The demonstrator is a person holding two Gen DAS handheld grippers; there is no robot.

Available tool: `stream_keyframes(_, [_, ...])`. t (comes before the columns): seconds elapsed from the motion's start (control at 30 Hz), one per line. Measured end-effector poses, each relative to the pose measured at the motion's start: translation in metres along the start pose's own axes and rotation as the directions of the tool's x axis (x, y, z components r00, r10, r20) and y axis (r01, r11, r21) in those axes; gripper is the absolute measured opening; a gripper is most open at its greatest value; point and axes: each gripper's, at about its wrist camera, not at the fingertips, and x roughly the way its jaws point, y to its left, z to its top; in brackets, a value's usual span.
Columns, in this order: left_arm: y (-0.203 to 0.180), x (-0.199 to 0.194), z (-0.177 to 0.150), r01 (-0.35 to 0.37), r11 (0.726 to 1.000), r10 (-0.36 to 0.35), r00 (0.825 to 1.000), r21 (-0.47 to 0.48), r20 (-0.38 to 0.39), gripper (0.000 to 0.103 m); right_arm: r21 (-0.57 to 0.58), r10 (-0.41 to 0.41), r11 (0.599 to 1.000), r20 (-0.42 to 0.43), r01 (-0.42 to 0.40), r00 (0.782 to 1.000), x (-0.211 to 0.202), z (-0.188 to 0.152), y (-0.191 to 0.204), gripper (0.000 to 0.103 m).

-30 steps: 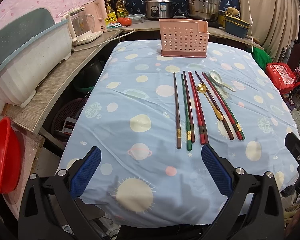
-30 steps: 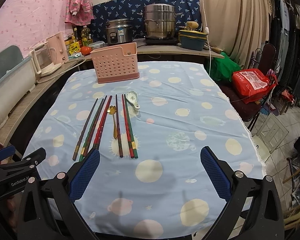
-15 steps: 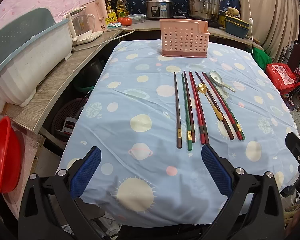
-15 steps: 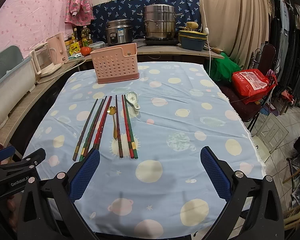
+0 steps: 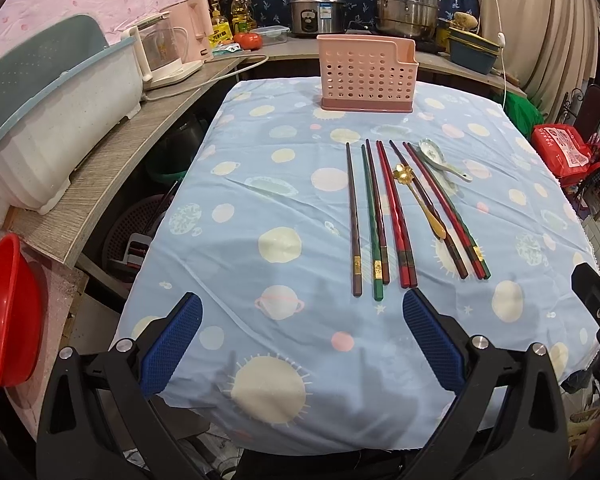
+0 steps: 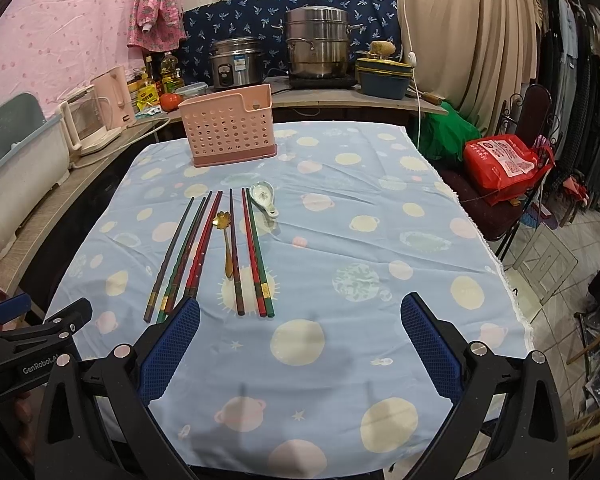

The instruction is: Organize utensils

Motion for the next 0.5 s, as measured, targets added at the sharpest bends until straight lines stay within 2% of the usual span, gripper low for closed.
stream_keyframes(0.5, [-0.001, 0.013, 0.001, 0.014, 1.0, -0.014, 1.0, -0.006, -0.02, 0.096, 0.013, -0.009, 1.0, -0.014, 0.009, 1.0, 0.008, 0.002, -0.005, 0.096])
